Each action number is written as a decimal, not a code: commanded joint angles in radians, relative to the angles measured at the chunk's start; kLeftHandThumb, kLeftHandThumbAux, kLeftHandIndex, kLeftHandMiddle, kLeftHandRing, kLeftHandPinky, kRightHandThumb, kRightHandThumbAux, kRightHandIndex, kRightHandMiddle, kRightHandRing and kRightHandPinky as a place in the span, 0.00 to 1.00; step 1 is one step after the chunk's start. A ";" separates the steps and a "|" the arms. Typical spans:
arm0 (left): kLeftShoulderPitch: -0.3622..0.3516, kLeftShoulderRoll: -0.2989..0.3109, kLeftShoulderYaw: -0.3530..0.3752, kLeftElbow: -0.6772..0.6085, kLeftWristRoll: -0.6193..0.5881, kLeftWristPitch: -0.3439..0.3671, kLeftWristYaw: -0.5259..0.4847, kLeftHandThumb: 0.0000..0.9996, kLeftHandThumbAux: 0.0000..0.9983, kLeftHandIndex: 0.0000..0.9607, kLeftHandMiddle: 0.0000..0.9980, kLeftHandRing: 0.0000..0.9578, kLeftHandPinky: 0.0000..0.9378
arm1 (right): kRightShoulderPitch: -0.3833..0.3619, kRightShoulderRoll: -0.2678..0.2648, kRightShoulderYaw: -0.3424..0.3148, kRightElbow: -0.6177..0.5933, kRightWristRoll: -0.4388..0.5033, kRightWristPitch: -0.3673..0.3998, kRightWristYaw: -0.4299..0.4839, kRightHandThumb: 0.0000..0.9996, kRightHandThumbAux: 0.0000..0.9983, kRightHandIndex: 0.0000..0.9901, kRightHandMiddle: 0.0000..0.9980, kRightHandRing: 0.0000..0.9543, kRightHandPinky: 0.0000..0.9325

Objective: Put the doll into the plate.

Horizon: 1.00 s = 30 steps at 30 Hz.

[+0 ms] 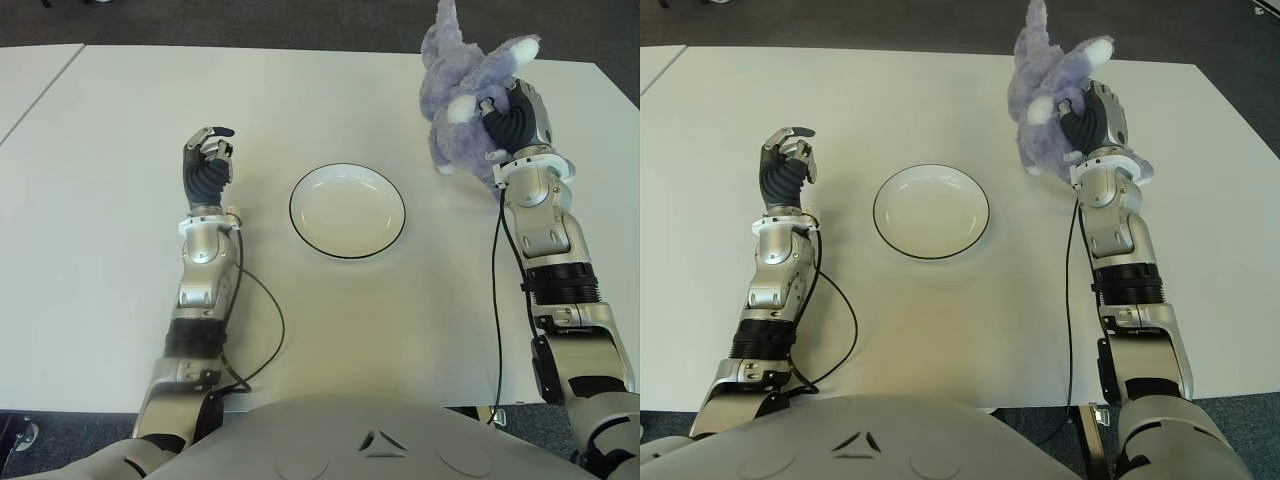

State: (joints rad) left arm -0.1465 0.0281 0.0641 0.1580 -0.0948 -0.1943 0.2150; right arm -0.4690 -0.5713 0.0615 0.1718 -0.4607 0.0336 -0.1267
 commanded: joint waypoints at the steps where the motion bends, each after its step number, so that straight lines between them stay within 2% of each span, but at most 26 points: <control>1: 0.082 -0.059 -0.007 0.069 0.015 0.014 0.008 0.71 0.70 0.46 0.87 0.91 0.93 | 0.009 -0.012 -0.002 -0.032 -0.025 -0.060 -0.006 0.87 0.68 0.40 0.53 0.88 0.95; 7: 0.073 -0.064 -0.012 0.076 0.023 0.013 0.014 0.71 0.70 0.46 0.87 0.91 0.93 | 0.002 -0.016 0.006 -0.058 -0.073 -0.123 -0.027 0.86 0.68 0.41 0.53 0.95 0.96; 13: 0.064 -0.065 -0.011 0.088 0.025 0.007 0.009 0.71 0.70 0.46 0.87 0.91 0.94 | -0.003 -0.013 0.005 -0.067 -0.102 -0.162 -0.029 0.85 0.68 0.41 0.54 0.96 0.96; 20: 0.055 -0.063 -0.016 0.100 0.037 0.003 0.012 0.71 0.70 0.46 0.87 0.91 0.94 | -0.001 -0.001 0.001 -0.103 -0.106 -0.206 -0.030 0.86 0.68 0.42 0.54 0.97 0.95; 24: 0.051 -0.065 -0.016 0.102 0.046 0.007 0.017 0.71 0.70 0.46 0.87 0.91 0.94 | 0.009 0.005 -0.002 -0.143 -0.101 -0.202 -0.009 0.86 0.68 0.42 0.54 0.96 0.95; 30: 0.047 -0.066 -0.016 0.104 0.050 0.017 0.015 0.71 0.70 0.46 0.87 0.91 0.94 | 0.027 0.022 -0.011 -0.192 -0.047 -0.210 0.040 0.85 0.68 0.41 0.54 0.94 0.95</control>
State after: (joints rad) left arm -0.1787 0.0228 0.0584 0.2055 -0.0539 -0.1944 0.2192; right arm -0.4602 -0.5640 0.0581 -0.0061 -0.5356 -0.1591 -0.1082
